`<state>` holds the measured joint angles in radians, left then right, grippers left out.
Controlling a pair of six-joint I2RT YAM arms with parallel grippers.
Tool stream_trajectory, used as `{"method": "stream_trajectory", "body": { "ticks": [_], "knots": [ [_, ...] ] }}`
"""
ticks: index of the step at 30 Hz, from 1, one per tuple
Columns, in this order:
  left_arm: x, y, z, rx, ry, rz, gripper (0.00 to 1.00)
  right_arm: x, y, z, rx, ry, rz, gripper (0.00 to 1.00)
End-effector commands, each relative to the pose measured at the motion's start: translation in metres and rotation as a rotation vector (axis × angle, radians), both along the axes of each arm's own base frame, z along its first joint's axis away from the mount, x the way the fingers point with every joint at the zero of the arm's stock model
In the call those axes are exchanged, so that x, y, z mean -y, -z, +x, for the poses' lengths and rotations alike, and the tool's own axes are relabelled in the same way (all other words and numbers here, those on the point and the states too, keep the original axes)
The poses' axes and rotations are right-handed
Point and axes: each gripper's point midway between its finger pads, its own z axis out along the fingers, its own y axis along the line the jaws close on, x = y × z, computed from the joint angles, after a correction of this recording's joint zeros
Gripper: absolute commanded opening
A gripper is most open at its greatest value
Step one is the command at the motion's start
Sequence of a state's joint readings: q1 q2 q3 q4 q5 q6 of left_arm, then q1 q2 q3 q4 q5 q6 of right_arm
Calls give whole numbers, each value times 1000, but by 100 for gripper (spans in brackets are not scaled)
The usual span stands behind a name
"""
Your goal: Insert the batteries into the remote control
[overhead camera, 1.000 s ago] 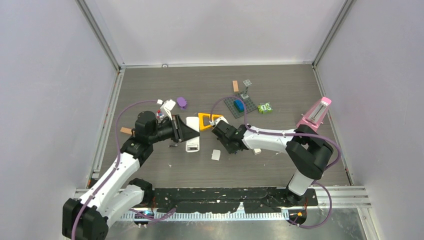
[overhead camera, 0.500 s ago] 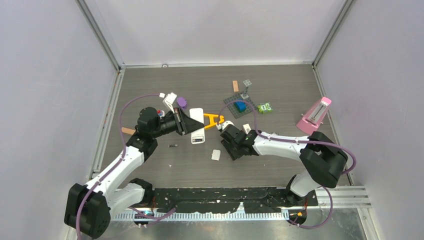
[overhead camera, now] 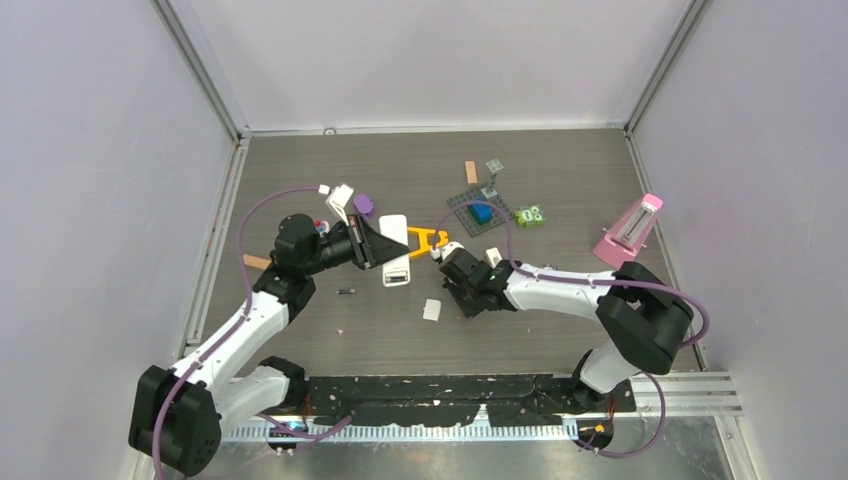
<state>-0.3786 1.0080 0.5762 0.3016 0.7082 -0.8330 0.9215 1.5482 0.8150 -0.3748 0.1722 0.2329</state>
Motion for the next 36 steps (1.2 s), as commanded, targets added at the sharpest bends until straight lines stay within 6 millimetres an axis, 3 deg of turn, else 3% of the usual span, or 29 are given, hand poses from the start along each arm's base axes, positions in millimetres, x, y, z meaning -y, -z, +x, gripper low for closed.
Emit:
{"method": "stream_trajectory", "body": {
  "ticks": [1, 6, 10, 12, 14, 18, 25, 36],
  "knots": [
    [1, -14, 2, 73, 1, -16, 0, -6, -7, 3, 7, 16, 36, 6],
    [1, -18, 6, 91, -9, -20, 0, -7, -51, 11, 111, 56, 137, 5],
    [5, -17, 5, 91, 20, -31, 0, -10, -113, 13, 236, 43, 290, 5],
    [7, -18, 3, 90, 40, -46, 0, -13, -158, 6, 320, -33, 405, 5],
    [9, -19, 1, 80, 67, -68, 0, -16, -190, -4, 370, -120, 476, 5],
    [15, -23, -5, 32, 119, -119, 0, -22, -228, -25, 415, -279, 507, 5],
    [27, -20, -20, -154, 214, -190, 0, -48, -248, -59, 435, -487, 394, 5],
    [31, 10, -50, -374, 312, -160, 0, -73, -237, -74, 439, -648, 138, 5]
  ]
}}
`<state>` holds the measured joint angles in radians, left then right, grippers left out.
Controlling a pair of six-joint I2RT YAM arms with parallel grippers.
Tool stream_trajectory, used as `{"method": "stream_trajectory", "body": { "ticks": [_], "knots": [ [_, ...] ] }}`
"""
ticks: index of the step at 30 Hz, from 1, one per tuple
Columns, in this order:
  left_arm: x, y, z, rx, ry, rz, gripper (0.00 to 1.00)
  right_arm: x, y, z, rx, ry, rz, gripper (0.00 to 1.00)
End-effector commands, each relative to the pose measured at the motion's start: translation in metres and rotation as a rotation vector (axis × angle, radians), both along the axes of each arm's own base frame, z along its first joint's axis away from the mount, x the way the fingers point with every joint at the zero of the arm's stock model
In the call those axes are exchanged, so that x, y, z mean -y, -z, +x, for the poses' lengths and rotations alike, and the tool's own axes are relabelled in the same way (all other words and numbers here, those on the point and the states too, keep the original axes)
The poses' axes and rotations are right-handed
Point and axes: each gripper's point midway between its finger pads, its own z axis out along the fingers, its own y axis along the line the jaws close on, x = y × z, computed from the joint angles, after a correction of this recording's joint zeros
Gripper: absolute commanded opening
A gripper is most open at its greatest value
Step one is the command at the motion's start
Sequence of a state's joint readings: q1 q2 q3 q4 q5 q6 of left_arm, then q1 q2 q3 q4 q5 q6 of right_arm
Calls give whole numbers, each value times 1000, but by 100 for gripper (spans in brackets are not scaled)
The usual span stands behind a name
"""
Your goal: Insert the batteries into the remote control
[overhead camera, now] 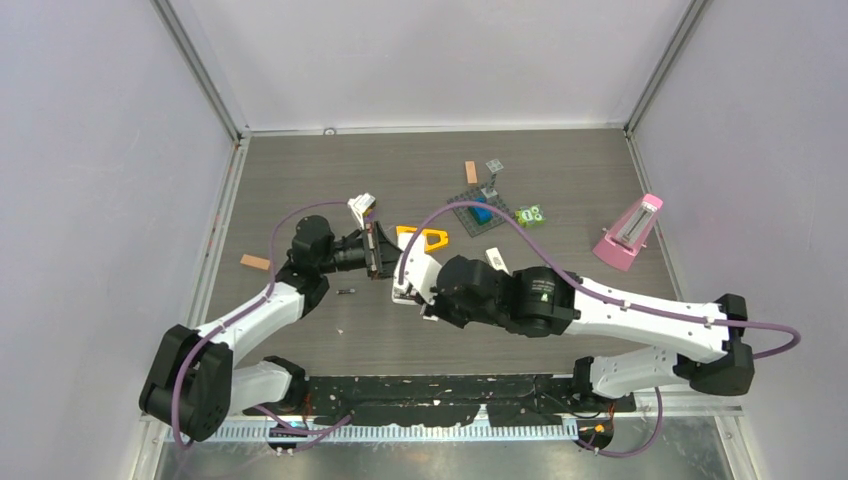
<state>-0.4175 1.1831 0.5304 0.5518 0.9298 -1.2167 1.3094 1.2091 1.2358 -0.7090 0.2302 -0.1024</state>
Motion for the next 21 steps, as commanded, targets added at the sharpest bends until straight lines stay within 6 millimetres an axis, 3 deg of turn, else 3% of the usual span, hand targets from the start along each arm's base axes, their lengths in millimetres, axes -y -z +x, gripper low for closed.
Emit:
{"method": "stream_trajectory", "body": {
  "ticks": [1, 7, 21],
  "knots": [
    [3, 4, -20, -32, 95, 4, 0, -2, -12, -1, 81, -46, -77, 5],
    [1, 25, -28, -69, 107, 81, 0, -18, 0, -8, 116, -104, -167, 5],
    [0, 32, -38, -69, 143, 109, 0, -40, 15, -8, 149, -152, -249, 8]
  ]
}}
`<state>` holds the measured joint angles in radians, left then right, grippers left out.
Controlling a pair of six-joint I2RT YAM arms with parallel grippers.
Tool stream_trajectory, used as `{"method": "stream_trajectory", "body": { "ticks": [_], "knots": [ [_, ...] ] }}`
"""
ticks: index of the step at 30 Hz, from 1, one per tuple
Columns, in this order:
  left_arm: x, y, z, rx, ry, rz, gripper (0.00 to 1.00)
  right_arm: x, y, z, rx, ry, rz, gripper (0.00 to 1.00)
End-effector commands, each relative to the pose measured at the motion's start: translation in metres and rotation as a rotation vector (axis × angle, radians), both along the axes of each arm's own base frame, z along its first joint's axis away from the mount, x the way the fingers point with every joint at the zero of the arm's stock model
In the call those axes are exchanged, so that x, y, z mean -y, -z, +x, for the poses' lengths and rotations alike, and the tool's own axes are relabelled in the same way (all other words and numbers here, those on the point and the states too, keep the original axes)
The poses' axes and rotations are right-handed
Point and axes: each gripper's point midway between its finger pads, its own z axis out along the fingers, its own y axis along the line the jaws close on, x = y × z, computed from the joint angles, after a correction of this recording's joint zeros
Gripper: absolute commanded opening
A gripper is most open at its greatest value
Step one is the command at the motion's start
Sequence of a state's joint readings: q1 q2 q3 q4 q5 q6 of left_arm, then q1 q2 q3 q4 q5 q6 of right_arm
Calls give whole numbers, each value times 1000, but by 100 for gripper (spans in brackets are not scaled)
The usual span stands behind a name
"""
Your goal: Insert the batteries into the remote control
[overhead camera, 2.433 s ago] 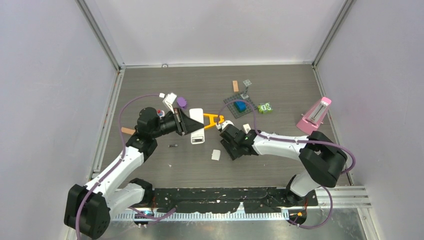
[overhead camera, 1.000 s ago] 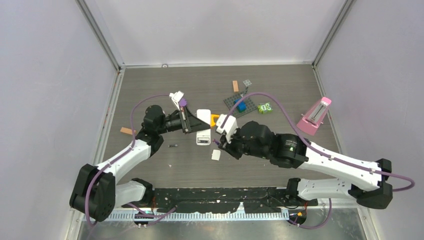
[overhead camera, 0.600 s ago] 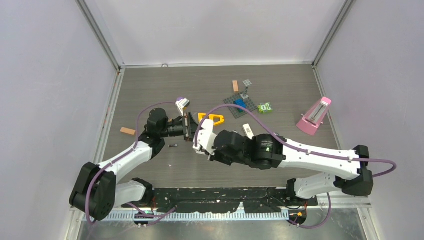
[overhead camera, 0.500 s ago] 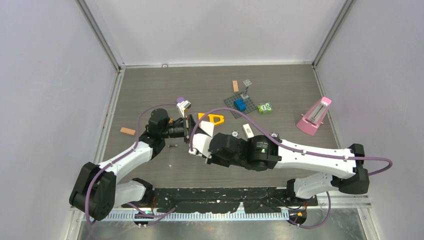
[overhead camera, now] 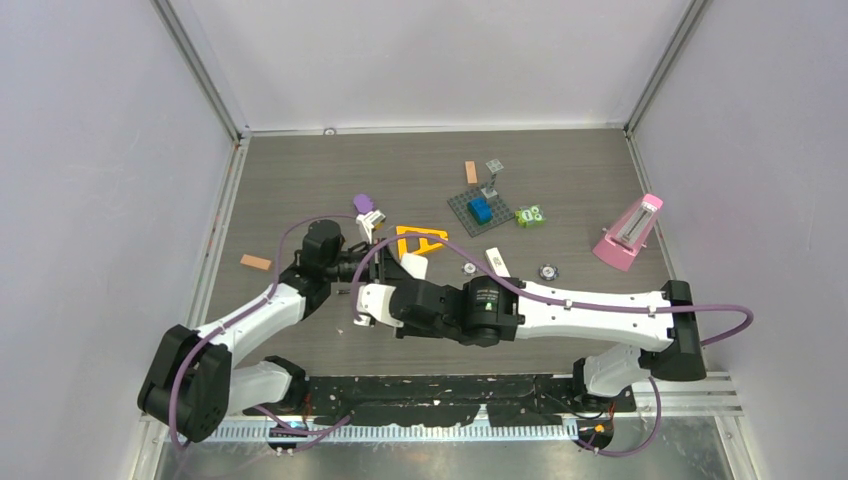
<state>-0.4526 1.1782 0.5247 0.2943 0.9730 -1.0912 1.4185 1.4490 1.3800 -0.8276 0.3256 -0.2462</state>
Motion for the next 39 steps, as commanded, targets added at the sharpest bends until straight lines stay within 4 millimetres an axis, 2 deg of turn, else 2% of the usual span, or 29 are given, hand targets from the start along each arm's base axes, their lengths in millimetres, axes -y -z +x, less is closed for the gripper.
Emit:
{"method": "stream_trajectory", "body": {
  "ticks": [1, 15, 22, 25, 33, 39],
  "knots": [
    [1, -8, -10, 45, 55, -18, 0, -13, -17, 2, 34, -21, 33, 8],
    [1, -11, -15, 52, 80, -28, 0, -24, -2, 3, 26, -29, -15, 13],
    [1, -11, -14, 52, 83, -29, 0, -25, -1, 6, 34, -16, -18, 19],
    [2, -11, -14, 52, 84, -30, 0, -24, -1, 6, 33, -7, -21, 25],
    [2, -11, -11, 51, 80, -27, 0, -20, -13, 7, 34, 17, 6, 35],
    [3, -9, -9, 46, 74, -23, 0, -15, -33, 5, 25, 34, 72, 43]
  ]
}}
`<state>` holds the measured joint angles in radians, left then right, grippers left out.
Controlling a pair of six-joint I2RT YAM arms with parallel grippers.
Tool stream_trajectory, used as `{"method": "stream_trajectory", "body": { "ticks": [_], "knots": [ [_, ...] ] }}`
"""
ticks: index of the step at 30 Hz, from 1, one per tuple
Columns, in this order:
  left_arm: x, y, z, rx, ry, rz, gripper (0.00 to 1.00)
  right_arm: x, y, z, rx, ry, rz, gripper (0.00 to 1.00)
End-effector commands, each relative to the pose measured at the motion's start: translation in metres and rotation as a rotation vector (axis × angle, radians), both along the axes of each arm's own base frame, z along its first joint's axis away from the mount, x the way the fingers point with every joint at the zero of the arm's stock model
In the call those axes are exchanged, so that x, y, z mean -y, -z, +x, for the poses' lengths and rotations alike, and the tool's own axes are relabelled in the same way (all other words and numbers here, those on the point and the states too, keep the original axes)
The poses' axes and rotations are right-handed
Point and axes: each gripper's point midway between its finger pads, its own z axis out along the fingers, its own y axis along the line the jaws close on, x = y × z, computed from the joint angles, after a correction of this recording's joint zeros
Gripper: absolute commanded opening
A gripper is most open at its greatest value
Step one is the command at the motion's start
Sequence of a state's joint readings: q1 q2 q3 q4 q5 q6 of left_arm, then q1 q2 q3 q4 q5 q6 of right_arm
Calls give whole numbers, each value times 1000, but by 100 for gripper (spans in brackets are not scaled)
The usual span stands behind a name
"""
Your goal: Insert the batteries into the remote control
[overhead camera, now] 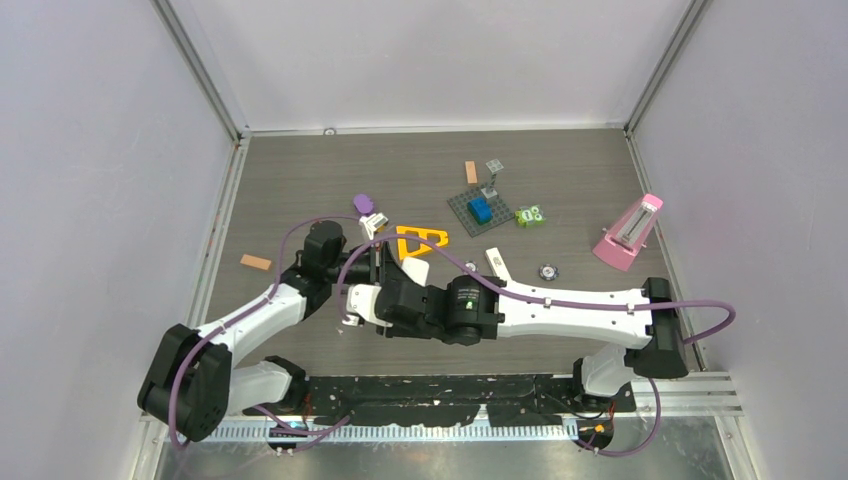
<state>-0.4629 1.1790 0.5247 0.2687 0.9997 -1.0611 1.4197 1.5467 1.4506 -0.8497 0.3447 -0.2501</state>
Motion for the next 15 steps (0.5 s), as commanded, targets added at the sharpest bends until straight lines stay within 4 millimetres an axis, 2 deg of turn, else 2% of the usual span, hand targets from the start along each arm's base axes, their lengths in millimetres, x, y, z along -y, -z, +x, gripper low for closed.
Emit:
{"method": "stream_trajectory", "body": {
  "ticks": [1, 4, 7, 8, 9, 10, 11, 12, 13, 14, 15],
  "knots": [
    [3, -12, 0, 43, 31, -29, 0, 2, -48, 0, 11, 35, 147, 45],
    [4, -13, 2, 50, 21, -33, 0, 5, -59, -2, -35, 72, 214, 51],
    [4, -17, 5, 54, 0, -47, 0, 15, -78, 7, -78, 151, 325, 59],
    [4, -19, 6, 58, -10, -56, 0, 18, -77, 7, -119, 189, 355, 60],
    [5, -23, 7, 66, -22, -71, 0, 26, -79, 16, -138, 237, 390, 62],
    [5, -25, 9, 69, -39, -80, 0, 29, -85, 17, -181, 288, 445, 63],
    [5, -28, 11, 75, -55, -89, 0, 36, -82, 29, -193, 350, 470, 65],
    [5, -31, 13, 77, -75, -97, 0, 40, -86, 30, -237, 408, 524, 66],
    [4, -34, 16, 79, -97, -104, 0, 47, -83, 41, -256, 471, 550, 70],
    [4, -37, 20, 79, -126, -116, 0, 53, -87, 50, -286, 551, 612, 76],
    [4, -42, 22, 75, -145, -132, 0, 56, -82, 52, -322, 615, 639, 80]
  ]
}}
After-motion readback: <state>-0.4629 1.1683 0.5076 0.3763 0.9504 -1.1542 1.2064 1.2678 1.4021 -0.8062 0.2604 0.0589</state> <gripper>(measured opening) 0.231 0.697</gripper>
